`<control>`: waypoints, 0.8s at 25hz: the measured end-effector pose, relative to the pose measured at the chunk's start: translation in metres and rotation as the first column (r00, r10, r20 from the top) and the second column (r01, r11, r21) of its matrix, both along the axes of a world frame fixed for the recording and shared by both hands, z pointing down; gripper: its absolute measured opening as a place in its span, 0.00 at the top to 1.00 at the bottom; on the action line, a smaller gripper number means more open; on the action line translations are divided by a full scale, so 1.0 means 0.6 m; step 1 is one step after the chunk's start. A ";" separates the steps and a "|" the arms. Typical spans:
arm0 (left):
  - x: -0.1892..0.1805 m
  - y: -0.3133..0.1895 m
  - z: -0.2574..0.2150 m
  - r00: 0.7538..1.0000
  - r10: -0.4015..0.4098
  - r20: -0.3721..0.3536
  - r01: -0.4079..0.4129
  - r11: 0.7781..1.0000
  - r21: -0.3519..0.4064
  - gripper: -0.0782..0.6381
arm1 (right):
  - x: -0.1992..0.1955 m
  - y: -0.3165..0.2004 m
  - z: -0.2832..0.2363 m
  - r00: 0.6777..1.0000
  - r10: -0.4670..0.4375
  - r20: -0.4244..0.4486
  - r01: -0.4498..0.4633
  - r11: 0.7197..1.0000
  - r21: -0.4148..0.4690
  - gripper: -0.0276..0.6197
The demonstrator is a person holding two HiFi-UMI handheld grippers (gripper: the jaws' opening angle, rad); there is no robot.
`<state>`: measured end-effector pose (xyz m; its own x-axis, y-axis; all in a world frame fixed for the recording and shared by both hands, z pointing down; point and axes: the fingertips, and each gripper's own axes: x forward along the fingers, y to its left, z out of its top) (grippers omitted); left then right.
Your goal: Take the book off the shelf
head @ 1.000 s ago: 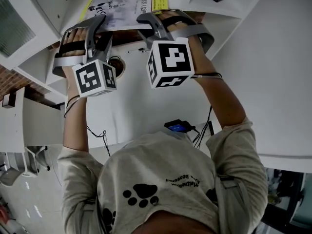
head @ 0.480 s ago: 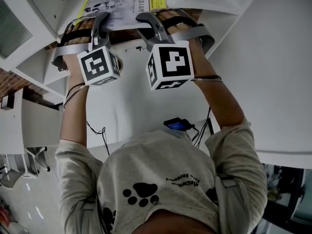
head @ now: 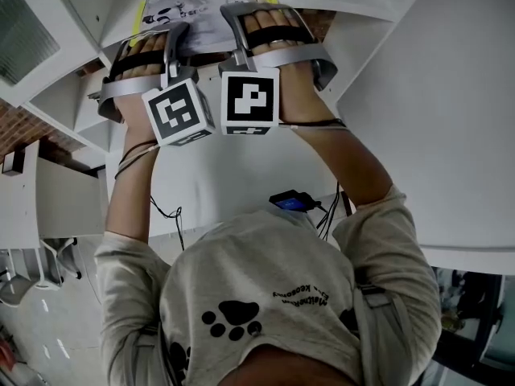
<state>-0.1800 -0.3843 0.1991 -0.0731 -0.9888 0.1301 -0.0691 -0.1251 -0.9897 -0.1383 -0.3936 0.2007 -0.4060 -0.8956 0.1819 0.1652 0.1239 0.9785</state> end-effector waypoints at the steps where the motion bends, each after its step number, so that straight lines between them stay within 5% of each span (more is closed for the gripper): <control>1: 0.001 0.006 0.003 1.000 0.003 0.001 -0.003 1.000 -0.003 0.78 | 0.005 -0.007 0.004 1.000 0.014 0.003 -0.014 1.000 -0.005 0.47; 5: 0.004 0.025 0.005 1.000 0.006 0.007 -0.006 1.000 0.000 0.78 | 0.011 -0.010 0.007 0.999 0.015 0.030 -0.015 1.000 0.014 0.52; 8: 0.006 0.039 0.002 1.000 0.013 -0.003 -0.013 1.000 -0.003 0.78 | 0.014 0.006 -0.001 0.998 -0.013 0.055 0.010 0.998 0.061 0.82; 20: 0.030 0.141 0.004 0.995 0.093 0.021 -0.093 0.996 0.001 0.78 | 0.033 0.113 0.009 0.995 -0.033 0.096 0.030 0.999 0.029 0.84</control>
<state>-0.1620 -0.2999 0.2015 0.0168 -0.9917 0.1276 -0.0362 -0.1281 -0.9911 -0.1184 -0.3258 0.2063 -0.4488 -0.8861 0.1160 0.0731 0.0930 0.9930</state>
